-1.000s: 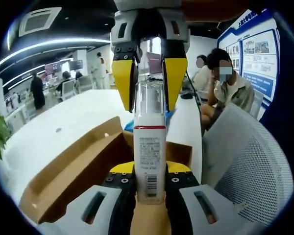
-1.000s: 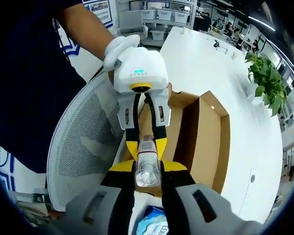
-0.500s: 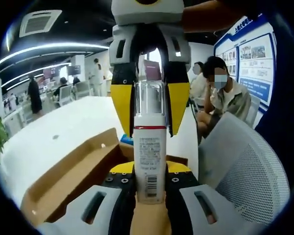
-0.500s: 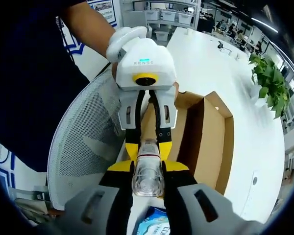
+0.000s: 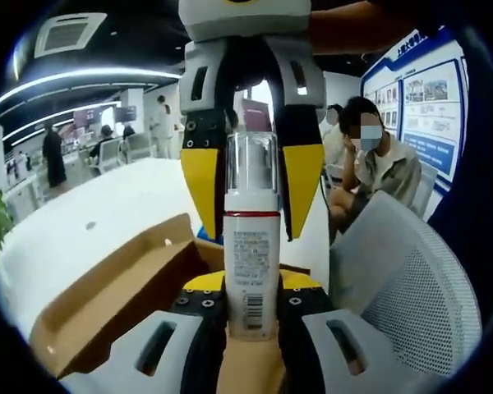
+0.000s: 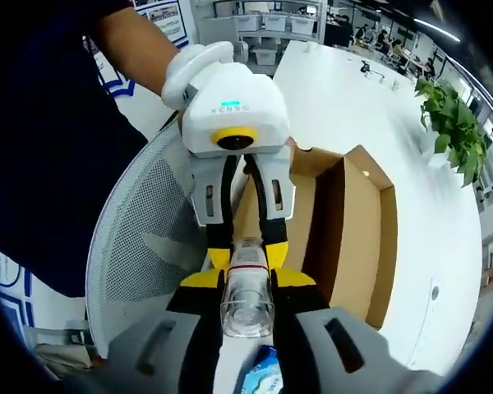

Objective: Operate the shoe box by opening the lid, removing the specified soft item, and placing it in the target area until the item is outside and the box remains undamaged.

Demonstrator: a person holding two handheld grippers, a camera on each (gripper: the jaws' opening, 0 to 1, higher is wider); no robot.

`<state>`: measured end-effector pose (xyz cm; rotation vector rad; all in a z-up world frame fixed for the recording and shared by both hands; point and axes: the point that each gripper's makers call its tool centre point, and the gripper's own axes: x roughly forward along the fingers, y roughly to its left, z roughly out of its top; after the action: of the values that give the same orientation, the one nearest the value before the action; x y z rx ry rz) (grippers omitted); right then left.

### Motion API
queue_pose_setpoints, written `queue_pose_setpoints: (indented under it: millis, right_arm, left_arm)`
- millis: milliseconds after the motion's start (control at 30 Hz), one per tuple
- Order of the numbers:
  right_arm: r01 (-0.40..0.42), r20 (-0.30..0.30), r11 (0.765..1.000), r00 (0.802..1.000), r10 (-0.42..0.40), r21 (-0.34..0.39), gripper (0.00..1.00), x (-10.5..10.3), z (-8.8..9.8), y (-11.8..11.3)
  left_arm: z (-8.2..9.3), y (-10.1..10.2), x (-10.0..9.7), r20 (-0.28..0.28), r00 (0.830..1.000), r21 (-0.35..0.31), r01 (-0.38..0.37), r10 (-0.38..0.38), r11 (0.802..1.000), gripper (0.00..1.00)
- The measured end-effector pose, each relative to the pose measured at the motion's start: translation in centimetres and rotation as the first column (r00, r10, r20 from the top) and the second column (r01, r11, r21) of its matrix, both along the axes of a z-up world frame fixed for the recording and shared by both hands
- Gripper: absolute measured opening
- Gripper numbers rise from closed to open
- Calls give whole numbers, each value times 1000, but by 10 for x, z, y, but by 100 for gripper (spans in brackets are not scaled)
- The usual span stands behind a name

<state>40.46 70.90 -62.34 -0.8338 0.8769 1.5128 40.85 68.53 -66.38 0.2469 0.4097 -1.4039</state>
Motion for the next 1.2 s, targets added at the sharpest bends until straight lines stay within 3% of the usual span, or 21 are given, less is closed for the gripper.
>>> queue_pose_setpoints:
  millis: [33,67,133,500,800,1000,1200]
  right_arm:
    - [1,0,1000,1000,-1,-2,19,0,0,-1]
    - [4,0,1000,1000,-4,-6,19,0,0,-2]
    - [6,2,1000,1000,-6,-15,19,1,0,-5]
    - [26,0,995,1000,-26,-93,19,1,-2,-27]
    - [59,19,990,998,-57,-132,19,12,15,-48]
    - [111,46,977,994,-104,-182,19,25,30,-84]
    - [140,63,951,990,-127,-275,19,31,26,-130]
  left_arm:
    - [-7,4,1,-23,1000,52,-15,16,999,22]
    - [-8,5,2,-8,1000,64,-15,16,998,24]
    - [-9,7,4,-1,1000,59,-27,27,998,29]
    - [-11,20,-1,1,999,62,-54,54,997,27]
    - [-4,20,-11,10,998,40,-62,61,997,27]
    - [1,20,-18,14,998,19,-69,68,997,27]
    - [0,20,-20,17,997,13,-72,72,997,29]
